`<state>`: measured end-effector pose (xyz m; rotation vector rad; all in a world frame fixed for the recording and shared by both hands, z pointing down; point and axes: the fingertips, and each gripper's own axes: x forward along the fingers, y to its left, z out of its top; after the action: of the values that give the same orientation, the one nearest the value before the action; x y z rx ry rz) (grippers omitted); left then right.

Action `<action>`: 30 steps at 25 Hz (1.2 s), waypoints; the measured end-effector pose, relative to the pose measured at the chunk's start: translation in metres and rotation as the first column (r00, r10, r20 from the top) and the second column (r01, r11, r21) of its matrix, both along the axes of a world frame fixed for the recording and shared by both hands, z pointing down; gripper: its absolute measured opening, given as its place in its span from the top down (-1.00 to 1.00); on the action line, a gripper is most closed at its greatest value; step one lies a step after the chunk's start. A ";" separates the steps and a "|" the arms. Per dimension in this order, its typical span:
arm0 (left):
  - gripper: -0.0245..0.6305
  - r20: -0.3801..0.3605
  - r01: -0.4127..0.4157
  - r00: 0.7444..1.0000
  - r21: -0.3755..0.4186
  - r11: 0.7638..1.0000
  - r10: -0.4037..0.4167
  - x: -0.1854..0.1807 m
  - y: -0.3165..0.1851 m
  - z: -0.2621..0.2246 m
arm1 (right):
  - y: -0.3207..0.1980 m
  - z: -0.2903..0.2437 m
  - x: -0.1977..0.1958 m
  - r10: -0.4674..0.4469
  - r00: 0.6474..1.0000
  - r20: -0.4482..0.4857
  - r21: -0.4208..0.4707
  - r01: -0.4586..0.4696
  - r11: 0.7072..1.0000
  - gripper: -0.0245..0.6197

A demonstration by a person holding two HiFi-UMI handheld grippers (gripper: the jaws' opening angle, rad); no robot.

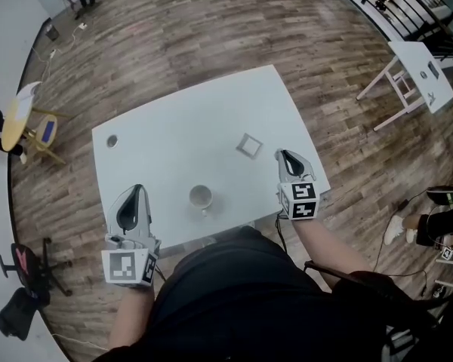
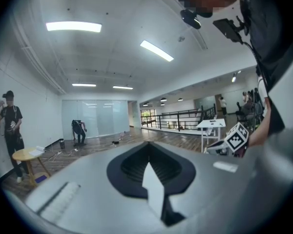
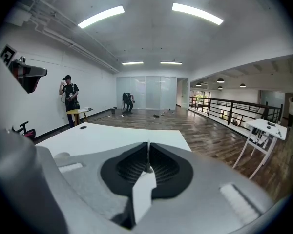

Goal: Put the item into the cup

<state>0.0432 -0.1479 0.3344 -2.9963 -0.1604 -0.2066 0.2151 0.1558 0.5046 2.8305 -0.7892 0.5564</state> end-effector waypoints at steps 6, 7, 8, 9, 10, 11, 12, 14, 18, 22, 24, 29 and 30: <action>0.92 -0.015 0.009 1.000 -0.017 1.000 -0.009 0.000 -0.020 -0.014 | -0.018 -0.027 0.005 0.006 1.000 -0.025 0.040 -0.005 0.999 0.87; 0.92 -0.018 0.010 1.000 -0.026 1.000 -0.011 0.001 -0.021 -0.012 | -0.018 -0.031 0.005 0.004 0.999 -0.032 0.040 -0.003 0.999 0.87; 0.92 -0.022 0.009 1.000 -0.036 0.999 -0.009 0.003 -0.020 -0.009 | -0.017 -0.034 0.004 0.003 0.999 -0.040 0.038 -0.001 0.999 0.87; 0.92 -0.024 0.004 1.000 -0.046 0.999 -0.005 0.004 -0.019 -0.005 | -0.015 -0.035 0.003 0.003 0.999 -0.046 0.036 -0.001 0.999 0.87; 0.92 -0.027 -0.001 1.000 -0.054 0.999 0.000 0.006 -0.017 -0.002 | -0.013 -0.037 0.002 0.005 0.999 -0.051 0.037 -0.003 0.999 0.87; 0.92 -0.029 -0.007 1.000 -0.058 0.998 0.006 0.008 -0.017 -0.001 | -0.011 -0.040 0.002 0.008 0.998 -0.056 0.038 -0.006 0.999 0.87; 0.92 -0.033 -0.012 0.999 -0.061 0.998 0.010 0.010 -0.016 -0.001 | -0.010 -0.042 0.002 0.011 0.998 -0.061 0.039 -0.008 0.999 0.87; 0.92 -0.041 -0.020 0.999 -0.063 0.998 0.017 0.013 -0.015 -0.002 | -0.008 -0.048 0.002 0.015 0.997 -0.074 0.043 -0.012 0.999 0.87; 0.92 -0.049 -0.030 0.998 -0.063 0.998 0.027 0.015 -0.018 -0.007 | -0.010 -0.056 0.003 0.023 0.995 -0.099 0.051 -0.018 0.999 0.87; 0.92 -0.047 -0.035 0.998 -0.067 0.997 0.032 0.018 -0.021 -0.003 | -0.010 -0.058 0.004 0.031 0.994 -0.101 0.042 -0.027 0.999 0.87; 0.92 -0.044 -0.038 0.998 -0.070 0.997 0.035 0.019 -0.022 -0.001 | -0.011 -0.056 0.002 0.029 0.995 -0.091 0.044 -0.025 0.999 0.87; 0.92 -0.047 -0.032 0.998 -0.069 0.997 0.029 0.014 -0.019 -0.002 | -0.003 -0.051 -0.001 0.032 0.996 -0.087 0.035 -0.029 0.999 0.87; 0.92 -0.051 -0.033 0.998 -0.068 0.997 0.029 0.014 -0.016 -0.002 | 0.000 -0.052 -0.001 0.034 0.995 -0.091 0.038 -0.030 0.999 0.87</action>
<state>0.0572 -0.1641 0.3320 -3.0617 -0.2129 -0.1259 0.2142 0.1559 0.4523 2.8830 -0.7460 0.4169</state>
